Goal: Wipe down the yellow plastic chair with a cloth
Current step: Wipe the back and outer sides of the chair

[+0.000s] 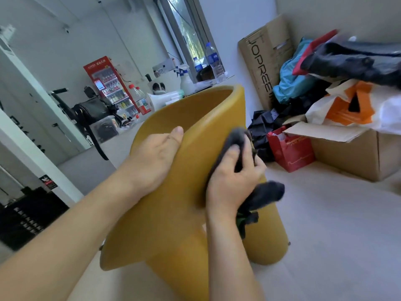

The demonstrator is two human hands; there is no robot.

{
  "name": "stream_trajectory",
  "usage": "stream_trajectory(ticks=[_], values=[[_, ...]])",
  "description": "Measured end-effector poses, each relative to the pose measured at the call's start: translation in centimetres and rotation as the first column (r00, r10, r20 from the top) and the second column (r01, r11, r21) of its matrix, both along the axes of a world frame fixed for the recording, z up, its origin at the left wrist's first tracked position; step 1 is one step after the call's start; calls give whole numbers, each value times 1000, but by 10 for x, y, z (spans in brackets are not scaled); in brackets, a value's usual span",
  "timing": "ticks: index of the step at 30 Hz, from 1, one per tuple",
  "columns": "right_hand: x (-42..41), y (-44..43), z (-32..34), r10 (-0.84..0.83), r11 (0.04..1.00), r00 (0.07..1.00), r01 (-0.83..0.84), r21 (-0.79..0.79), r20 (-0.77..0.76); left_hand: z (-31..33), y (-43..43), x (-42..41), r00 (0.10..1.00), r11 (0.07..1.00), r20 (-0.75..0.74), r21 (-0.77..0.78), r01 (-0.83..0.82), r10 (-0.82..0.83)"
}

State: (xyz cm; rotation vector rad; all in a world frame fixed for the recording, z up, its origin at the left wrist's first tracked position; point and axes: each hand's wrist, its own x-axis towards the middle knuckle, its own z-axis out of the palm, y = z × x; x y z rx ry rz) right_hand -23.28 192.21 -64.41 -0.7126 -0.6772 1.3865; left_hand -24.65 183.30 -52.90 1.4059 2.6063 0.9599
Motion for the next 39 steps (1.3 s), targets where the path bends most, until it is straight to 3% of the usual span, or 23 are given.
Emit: stream_trajectory(ticks=[2,4,6,8,10,12,13,15,17,18,20,22,23,25,27,28,31,34,36,39], values=[[-18,21,-38,234,932,968,-250,-264,-91,-5,5,4,983,1000,-183,-27,8,-13],[-24,20,-59,332,842,927,-375,-388,-176,-10,13,9,913,998,-403,-32,60,-68],[-18,5,-55,380,810,908,-420,-410,-178,-7,24,11,789,990,-599,-110,86,-135],[-7,-9,-27,300,890,944,-329,-315,-136,-6,39,10,704,978,-682,-184,97,-198],[6,-17,10,92,994,988,-98,-47,-121,-5,51,7,698,973,-677,-178,148,-231],[9,-20,28,-77,979,989,99,179,-125,-2,57,6,733,960,-620,-167,225,-280],[6,-17,23,-118,968,985,142,207,-125,-2,58,6,715,951,-627,-190,243,-308],[-7,-3,-7,-115,989,991,121,81,-75,-3,54,5,633,932,-685,-291,216,-360],[-25,6,-48,106,973,993,-114,-200,-54,-3,50,7,620,926,-690,-316,207,-374],[-32,4,-66,249,905,961,-276,-322,-123,-2,51,10,634,929,-681,-306,208,-366],[-40,-14,-89,408,768,872,-488,-415,-269,-3,54,16,644,938,-685,-292,185,-340],[-33,-35,-79,417,769,878,-479,-423,-238,-3,60,18,619,941,-710,-289,178,-335],[-26,-40,-60,364,830,916,-402,-386,-171,-3,63,16,605,943,-725,-285,170,-328],[-3,-38,-10,159,981,984,-167,-103,-83,1,65,11,618,954,-727,-223,198,-298],[10,-24,23,-29,972,999,38,231,-39,5,64,11,682,953,-678,-95,286,-273],[10,-8,24,-60,955,998,65,290,-25,3,62,11,679,945,-677,-79,316,-284],[-9,54,-7,74,989,997,-69,131,-36,-9,58,6,587,922,-728,-171,347,-356],[-39,90,-50,224,971,970,-231,-68,-89,-8,58,-3,619,908,-689,-141,395,-376],[-60,87,-84,361,896,907,-401,-189,-216,-9,56,-5,649,911,-667,-113,397,-366],[-72,64,-117,409,831,844,-502,-240,-346,-8,63,-4,660,924,-667,-119,364,-346]])
